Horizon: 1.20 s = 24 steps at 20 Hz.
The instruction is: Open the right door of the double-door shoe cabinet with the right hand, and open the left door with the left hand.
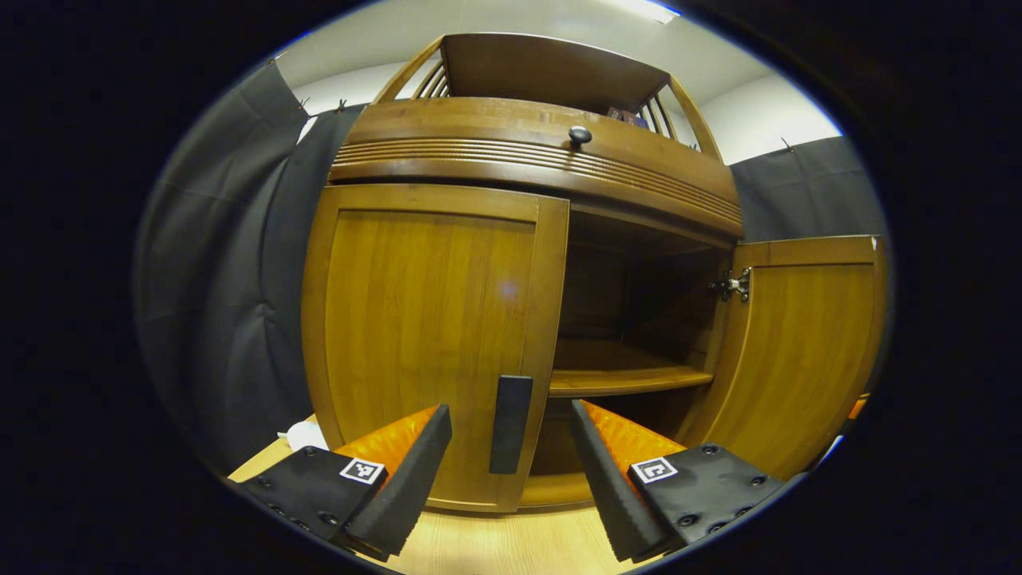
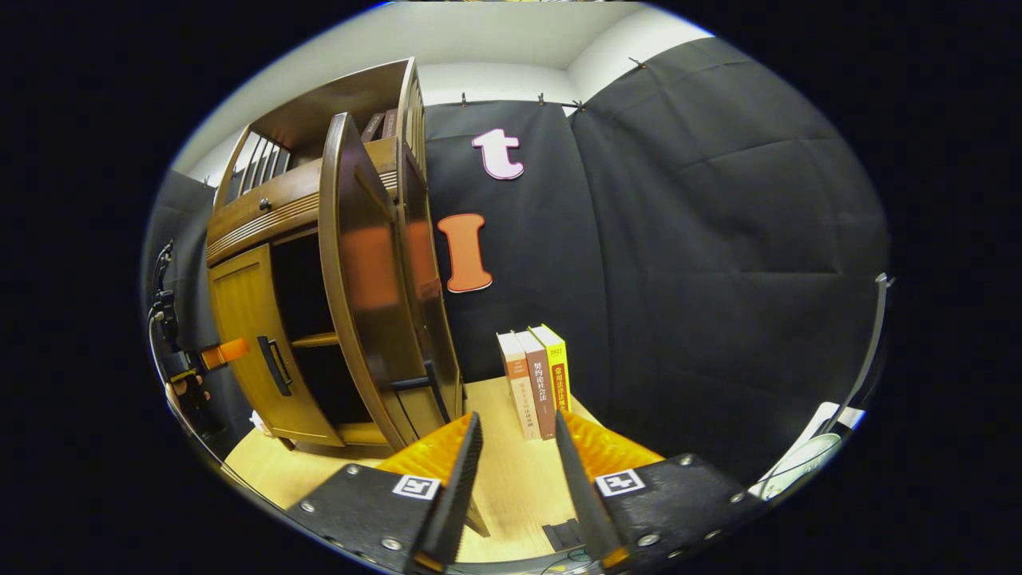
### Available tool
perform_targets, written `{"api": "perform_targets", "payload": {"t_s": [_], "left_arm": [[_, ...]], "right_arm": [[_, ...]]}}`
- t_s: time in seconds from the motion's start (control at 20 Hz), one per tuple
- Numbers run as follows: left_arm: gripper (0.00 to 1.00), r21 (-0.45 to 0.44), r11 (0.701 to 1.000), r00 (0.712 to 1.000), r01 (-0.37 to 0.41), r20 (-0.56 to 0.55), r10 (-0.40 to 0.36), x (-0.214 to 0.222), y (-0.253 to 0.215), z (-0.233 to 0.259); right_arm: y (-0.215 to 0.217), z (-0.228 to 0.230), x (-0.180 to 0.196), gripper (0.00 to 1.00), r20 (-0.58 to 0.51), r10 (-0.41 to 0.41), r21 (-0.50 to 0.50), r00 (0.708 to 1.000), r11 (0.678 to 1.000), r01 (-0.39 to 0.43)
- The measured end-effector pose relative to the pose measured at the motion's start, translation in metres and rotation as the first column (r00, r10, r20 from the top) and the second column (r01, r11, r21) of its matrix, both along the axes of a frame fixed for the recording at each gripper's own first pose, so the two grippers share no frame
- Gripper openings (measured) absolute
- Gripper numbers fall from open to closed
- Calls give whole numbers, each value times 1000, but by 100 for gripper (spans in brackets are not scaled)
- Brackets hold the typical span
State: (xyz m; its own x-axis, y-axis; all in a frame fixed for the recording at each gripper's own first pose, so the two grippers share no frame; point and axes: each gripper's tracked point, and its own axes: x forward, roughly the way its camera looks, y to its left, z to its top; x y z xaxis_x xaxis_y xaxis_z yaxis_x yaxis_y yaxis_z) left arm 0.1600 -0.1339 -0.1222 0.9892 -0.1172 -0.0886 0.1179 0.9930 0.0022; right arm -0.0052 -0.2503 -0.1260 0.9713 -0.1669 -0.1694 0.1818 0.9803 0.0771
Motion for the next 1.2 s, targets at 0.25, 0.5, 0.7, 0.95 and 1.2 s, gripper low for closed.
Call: {"api": "perform_targets", "payload": {"t_s": [0.25, 0.5, 0.7, 0.95, 1.2], "left_arm": [[94, 10, 1000, 999, -2, -41, 3, 34, -2, -35], [94, 15, 1000, 996, -24, -89, 25, 60, 4, -68], [92, 27, 999, 997, -19, -74, 21, 67, 5, -70], [62, 8, 999, 994, 41, -102, -40, 67, -6, -79], [40, 51, 998, 994, 38, -107, -33, 61, -5, -84]], "right_arm": [[-5, 5, 5, 86, 3, -25, 19, 1000, 1000, 25], [-9, 5, 7, 92, -6, -49, 3, 999, 999, 49], [-11, 6, 7, 92, -8, -69, -2, 998, 998, 69], [-10, 10, 8, 92, 2, -76, -1, 997, 997, 76], [0, 20, 5, 92, 18, -80, -28, 997, 996, 81]]}}
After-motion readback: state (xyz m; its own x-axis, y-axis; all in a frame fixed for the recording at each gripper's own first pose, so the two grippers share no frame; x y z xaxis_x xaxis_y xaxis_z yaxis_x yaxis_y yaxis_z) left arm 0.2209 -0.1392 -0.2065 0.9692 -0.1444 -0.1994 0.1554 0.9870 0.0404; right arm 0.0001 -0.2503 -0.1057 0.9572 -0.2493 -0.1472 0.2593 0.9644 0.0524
